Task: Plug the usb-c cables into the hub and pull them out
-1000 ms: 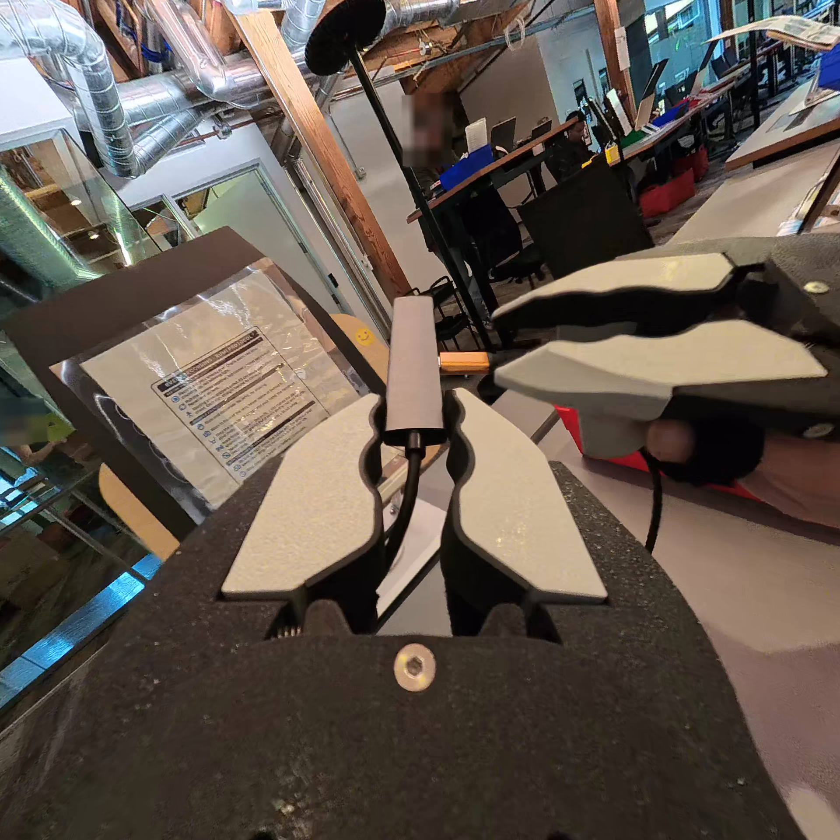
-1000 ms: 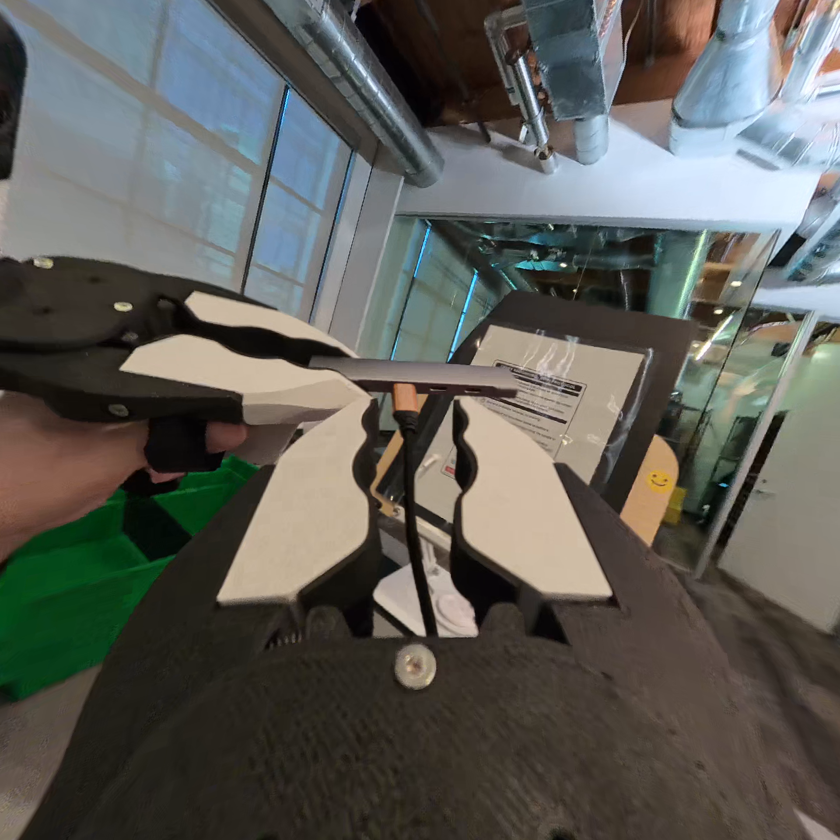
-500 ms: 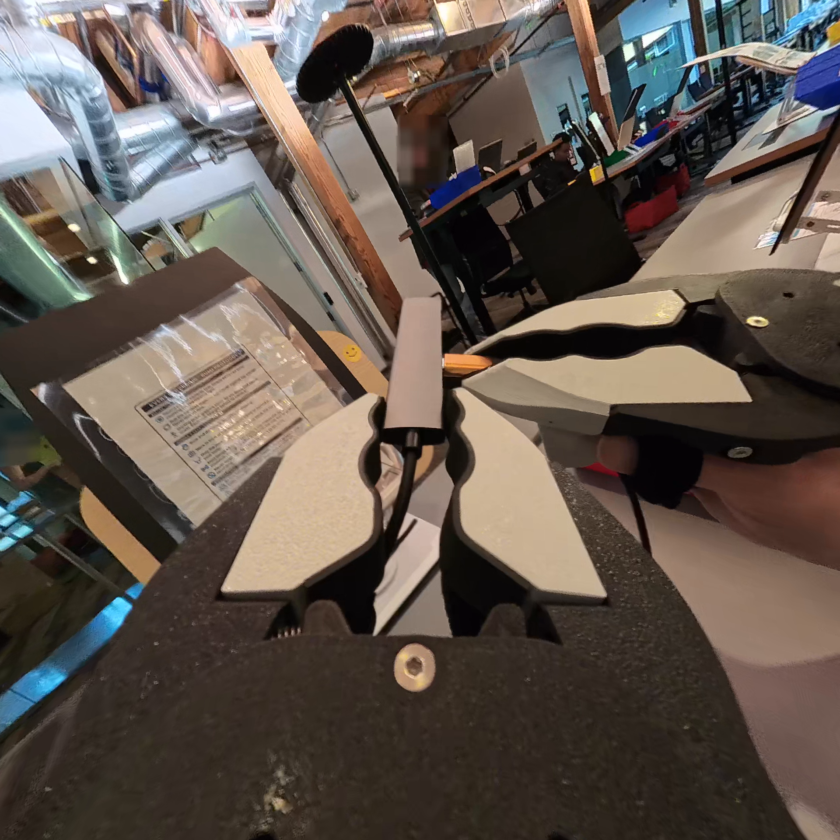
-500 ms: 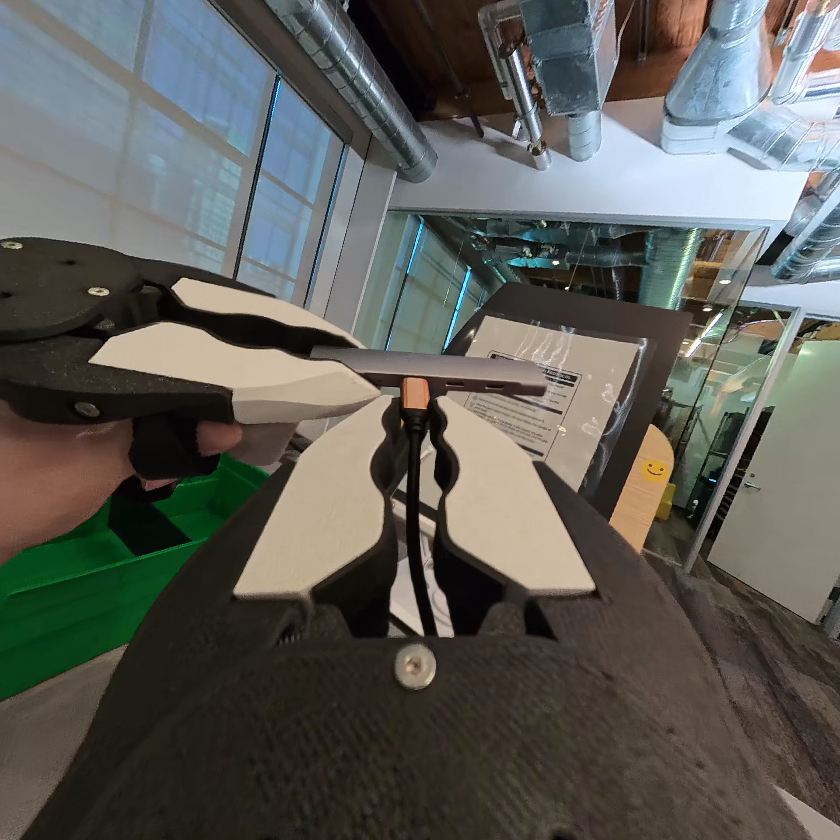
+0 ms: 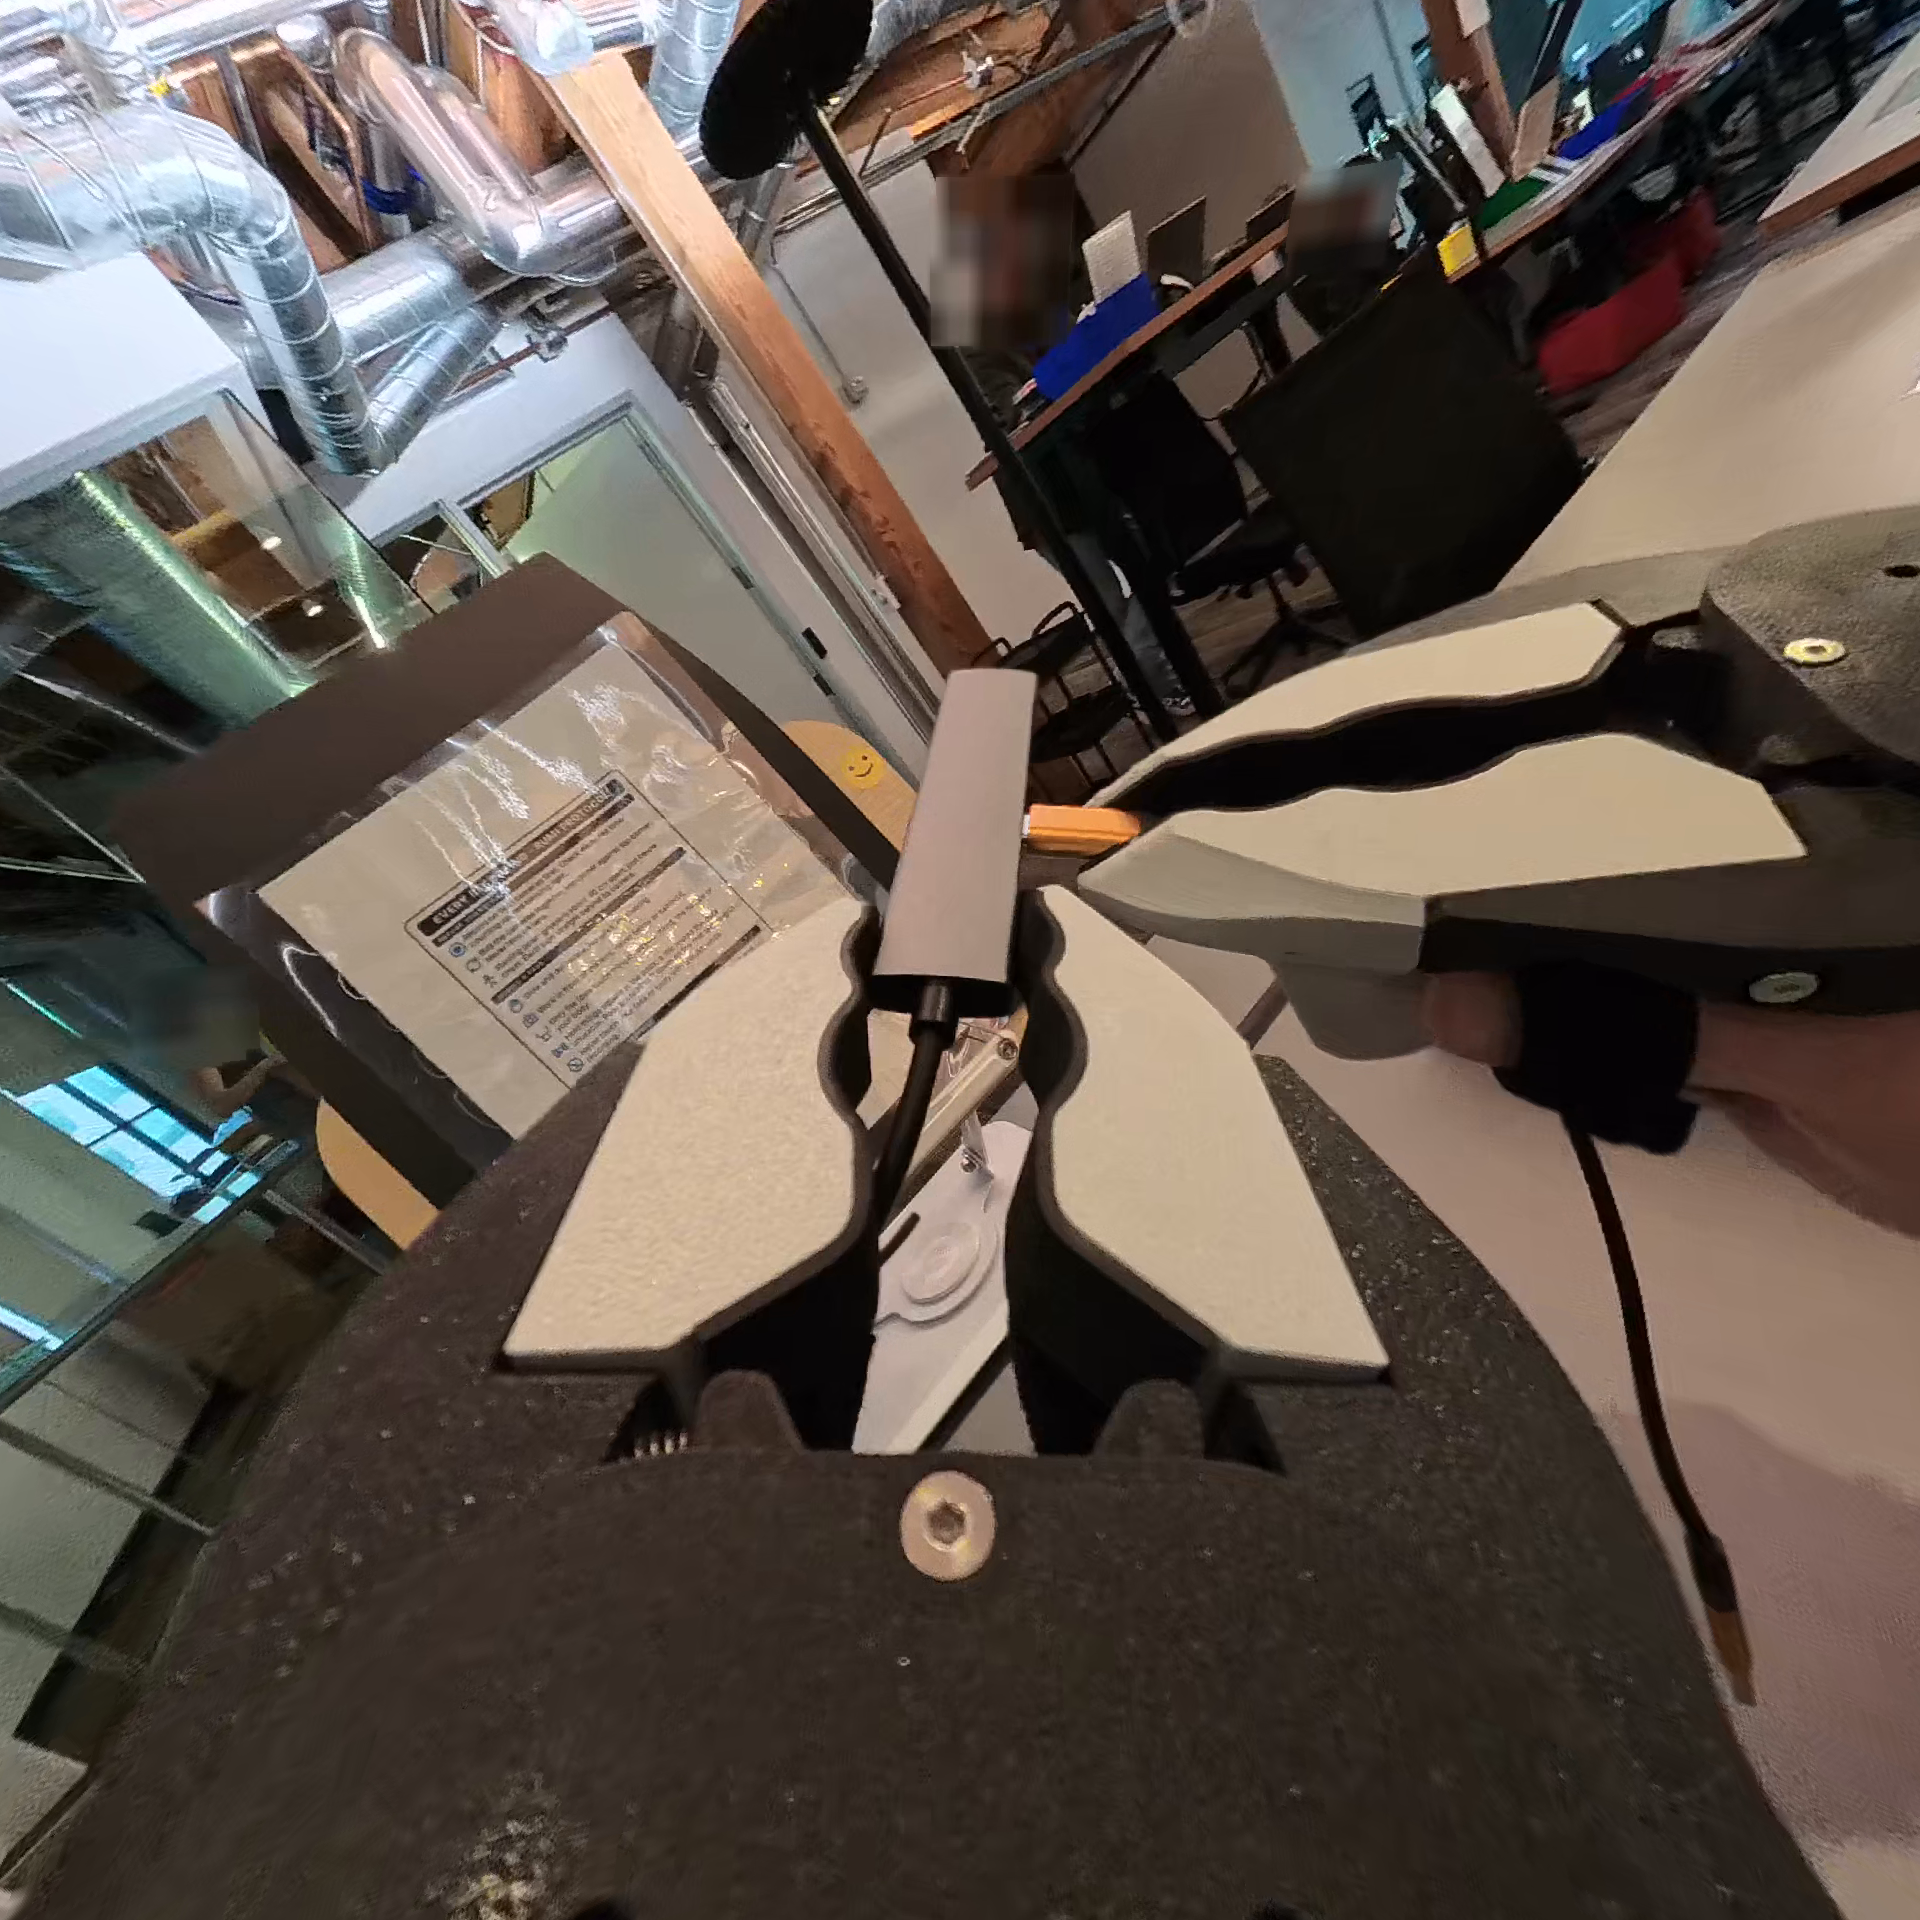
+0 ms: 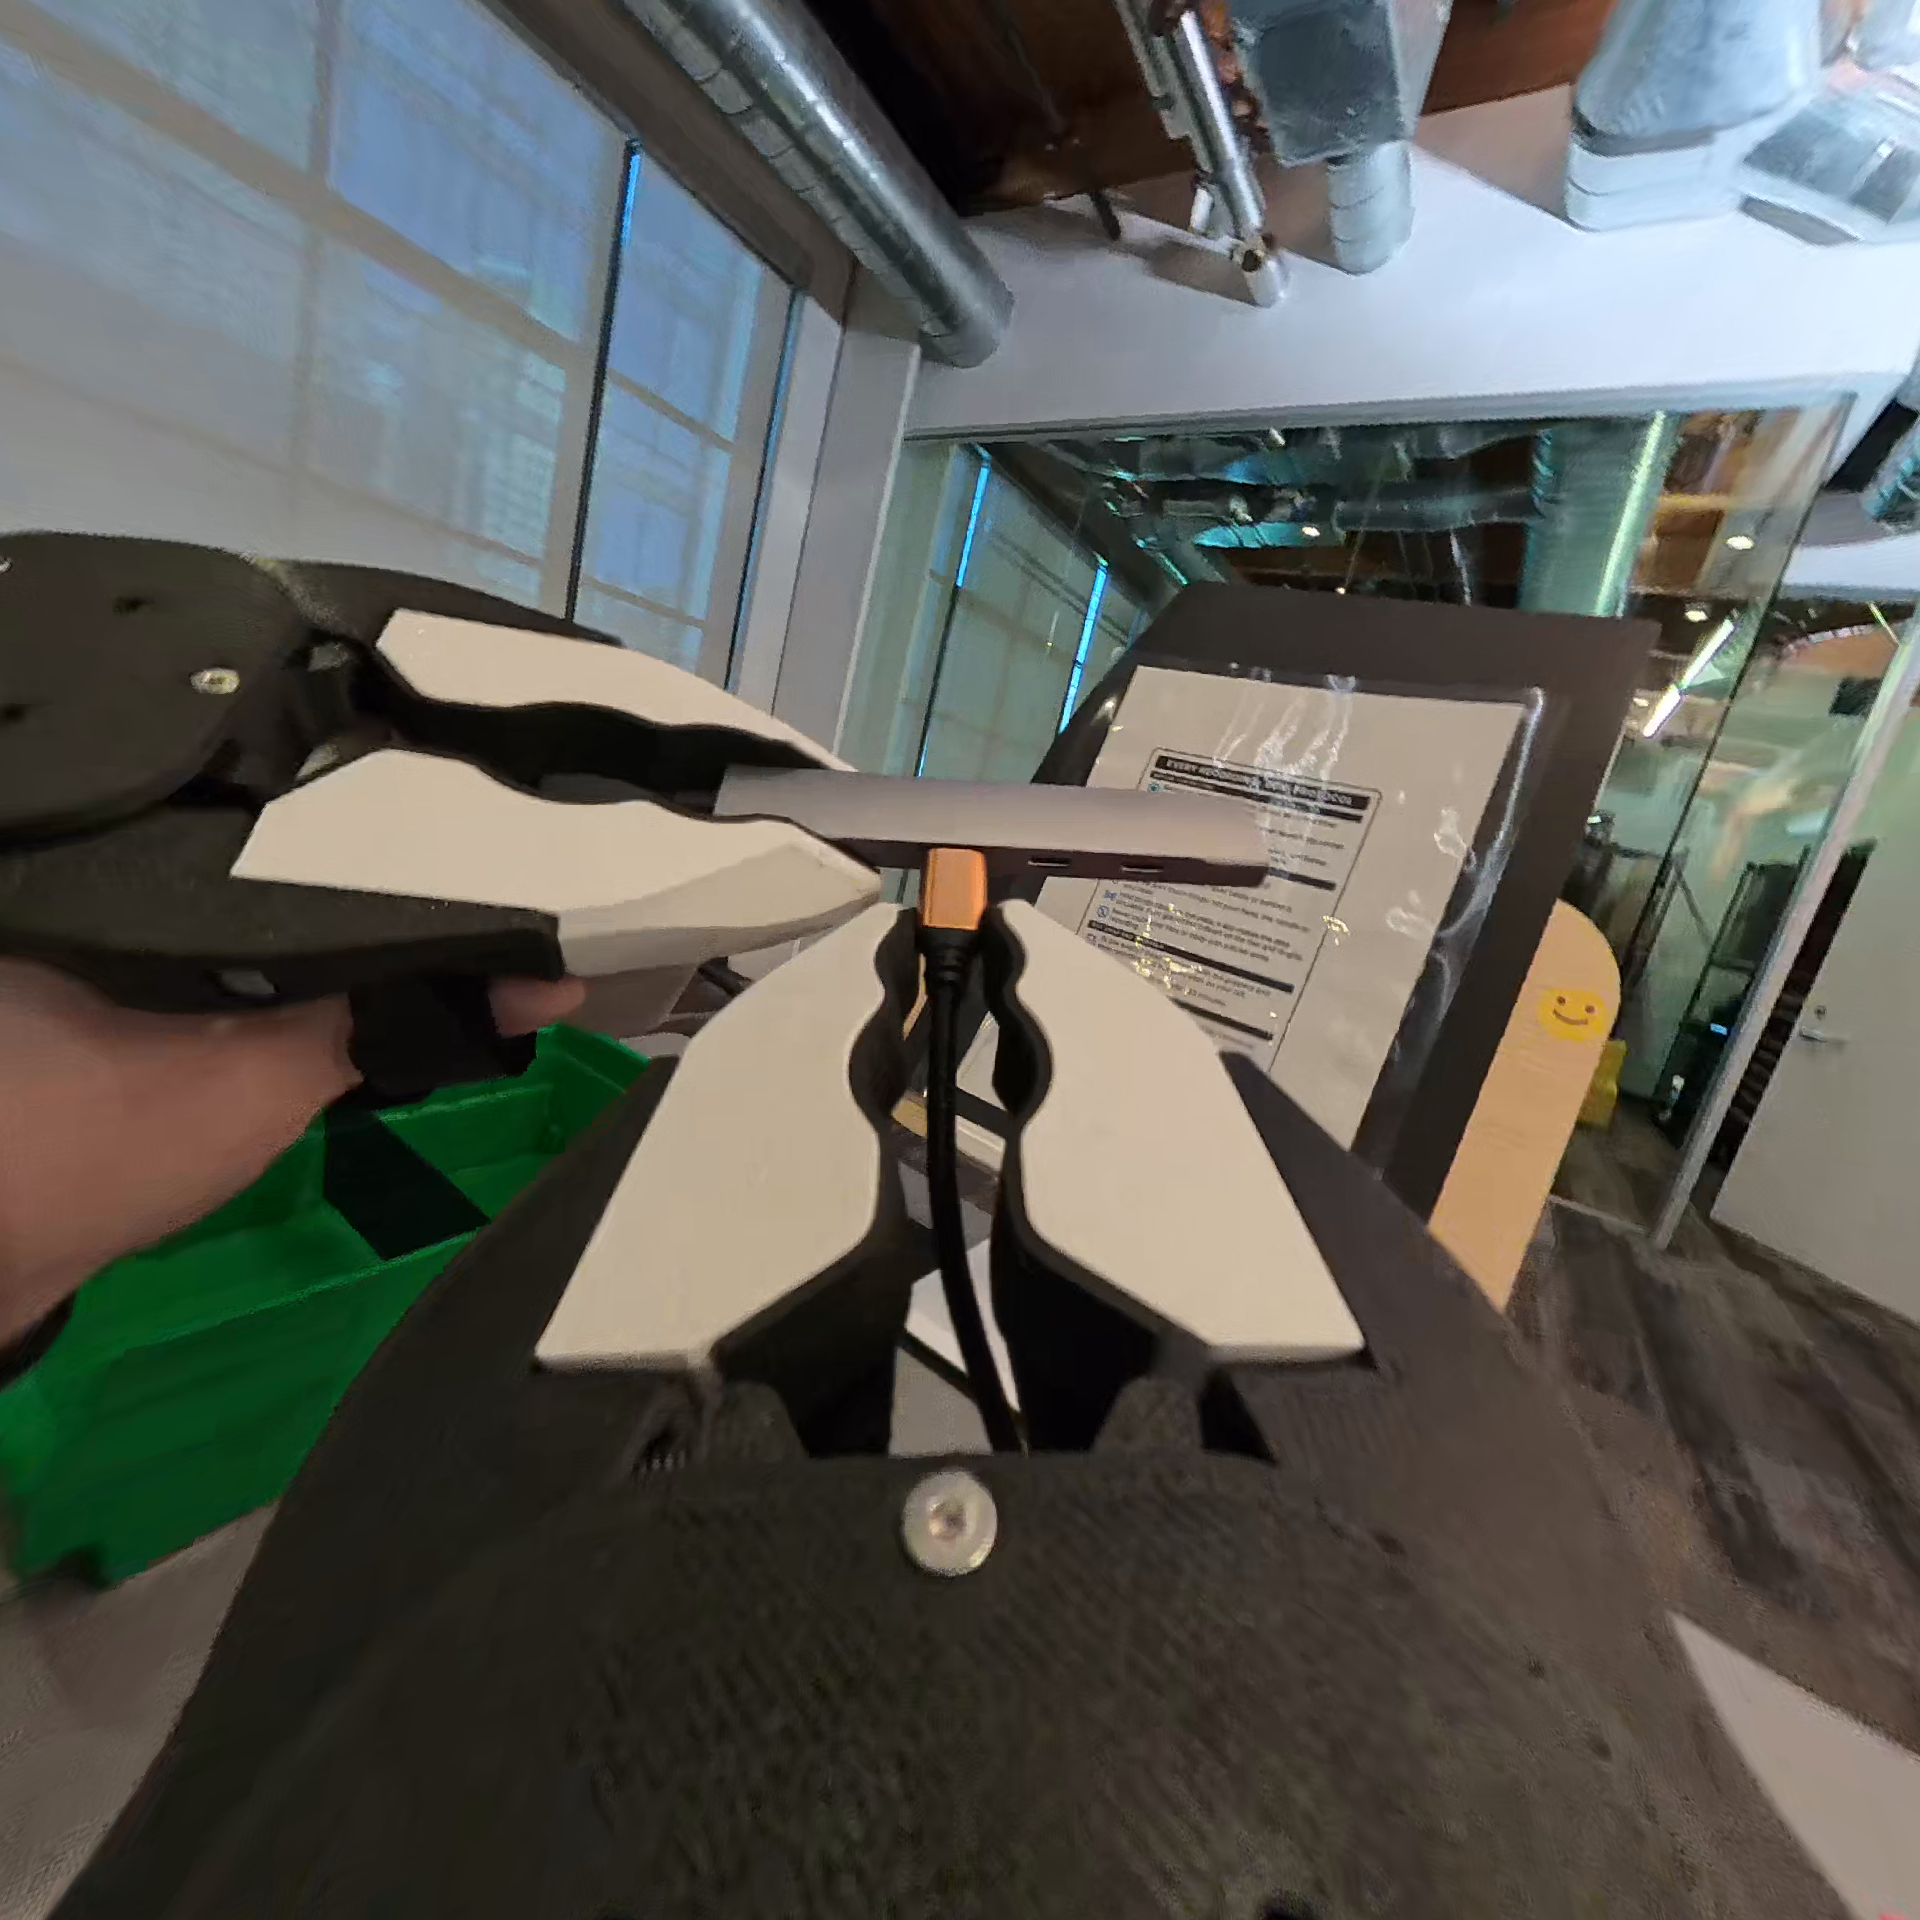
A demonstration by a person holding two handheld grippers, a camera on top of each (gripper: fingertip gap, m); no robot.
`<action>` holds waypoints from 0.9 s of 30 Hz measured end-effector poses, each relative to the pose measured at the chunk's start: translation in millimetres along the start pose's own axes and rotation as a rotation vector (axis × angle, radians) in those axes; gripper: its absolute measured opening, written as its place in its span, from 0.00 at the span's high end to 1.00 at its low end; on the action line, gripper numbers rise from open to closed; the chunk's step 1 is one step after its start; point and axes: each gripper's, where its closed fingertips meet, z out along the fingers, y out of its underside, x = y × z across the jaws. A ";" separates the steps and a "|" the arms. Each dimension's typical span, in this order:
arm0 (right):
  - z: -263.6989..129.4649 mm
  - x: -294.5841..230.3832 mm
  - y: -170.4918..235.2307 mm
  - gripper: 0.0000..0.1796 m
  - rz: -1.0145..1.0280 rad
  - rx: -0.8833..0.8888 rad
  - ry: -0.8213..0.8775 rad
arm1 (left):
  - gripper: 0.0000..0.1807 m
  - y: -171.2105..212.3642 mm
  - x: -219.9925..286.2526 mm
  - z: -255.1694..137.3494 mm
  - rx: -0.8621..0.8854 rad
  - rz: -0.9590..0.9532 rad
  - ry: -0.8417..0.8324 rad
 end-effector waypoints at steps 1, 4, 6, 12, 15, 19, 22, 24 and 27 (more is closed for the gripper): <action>0.0 0.6 0.8 0.93 0.028 0.002 0.014 | 0.86 0.7 0.0 0.8 -0.004 -0.002 -0.003; 1.2 0.6 2.8 0.93 0.039 -0.009 0.028 | 0.86 2.5 -1.3 1.8 -0.021 0.003 0.006; 1.4 -1.4 1.7 0.92 0.019 -0.003 -0.010 | 0.86 2.4 -2.7 0.0 -0.023 0.009 0.026; 1.6 -5.7 -0.7 0.93 -0.058 -0.003 -0.108 | 0.86 1.0 -4.6 -3.8 -0.016 -0.006 0.063; 1.7 -2.6 0.5 0.92 -0.012 -0.006 -0.032 | 0.86 1.3 -4.3 -1.2 -0.014 -0.021 0.041; 5.1 1.8 4.4 0.92 0.087 -0.018 0.033 | 0.86 3.6 -6.3 4.0 -0.030 -0.019 -0.012; 4.8 1.1 -0.1 0.93 0.066 -0.001 0.046 | 0.86 0.1 -7.6 3.0 -0.020 -0.042 -0.009; 4.2 0.7 -3.2 0.93 0.046 0.010 0.052 | 0.86 -2.4 -8.0 2.1 -0.013 -0.053 -0.005; 4.0 1.9 -5.7 0.92 -0.001 0.003 0.081 | 0.86 -4.5 -8.3 2.7 -0.003 -0.072 0.001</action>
